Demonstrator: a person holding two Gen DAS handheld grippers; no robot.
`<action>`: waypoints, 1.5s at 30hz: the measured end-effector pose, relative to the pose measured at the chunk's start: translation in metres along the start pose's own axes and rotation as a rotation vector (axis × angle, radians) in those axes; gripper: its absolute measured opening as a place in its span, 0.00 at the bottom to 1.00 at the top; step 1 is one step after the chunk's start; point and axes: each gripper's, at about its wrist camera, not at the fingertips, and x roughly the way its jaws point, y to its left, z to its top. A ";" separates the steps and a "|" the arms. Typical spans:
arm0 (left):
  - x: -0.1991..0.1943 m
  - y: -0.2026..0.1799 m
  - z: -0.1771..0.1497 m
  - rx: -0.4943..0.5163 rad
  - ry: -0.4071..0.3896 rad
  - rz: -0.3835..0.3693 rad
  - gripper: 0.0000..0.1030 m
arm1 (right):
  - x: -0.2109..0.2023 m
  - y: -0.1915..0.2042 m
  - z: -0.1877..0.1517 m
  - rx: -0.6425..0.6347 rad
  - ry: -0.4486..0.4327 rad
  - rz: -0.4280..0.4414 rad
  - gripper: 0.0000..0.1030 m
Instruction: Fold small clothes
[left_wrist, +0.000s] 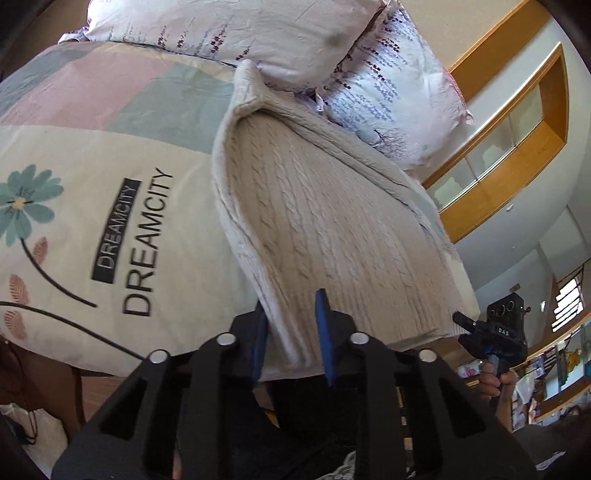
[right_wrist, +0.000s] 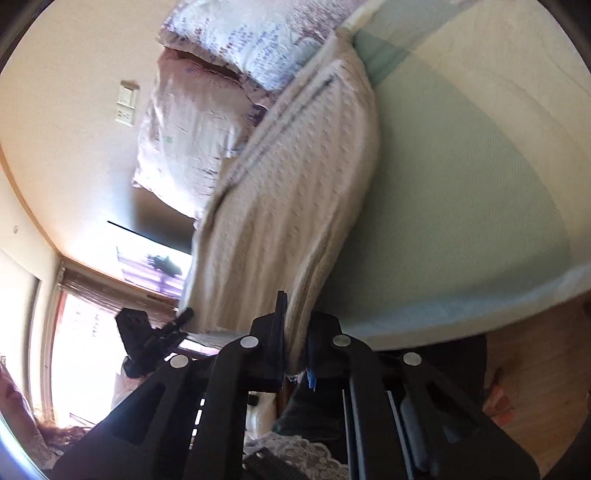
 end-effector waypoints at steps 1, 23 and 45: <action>0.002 -0.002 0.003 0.011 -0.002 -0.002 0.11 | -0.003 0.008 0.007 -0.013 -0.024 0.039 0.08; 0.114 0.017 0.287 -0.019 -0.200 0.275 0.72 | 0.127 0.018 0.285 0.058 -0.341 -0.095 0.72; 0.146 -0.066 0.263 -0.198 -0.071 -0.293 0.17 | 0.061 0.011 0.287 0.031 -0.470 0.008 0.90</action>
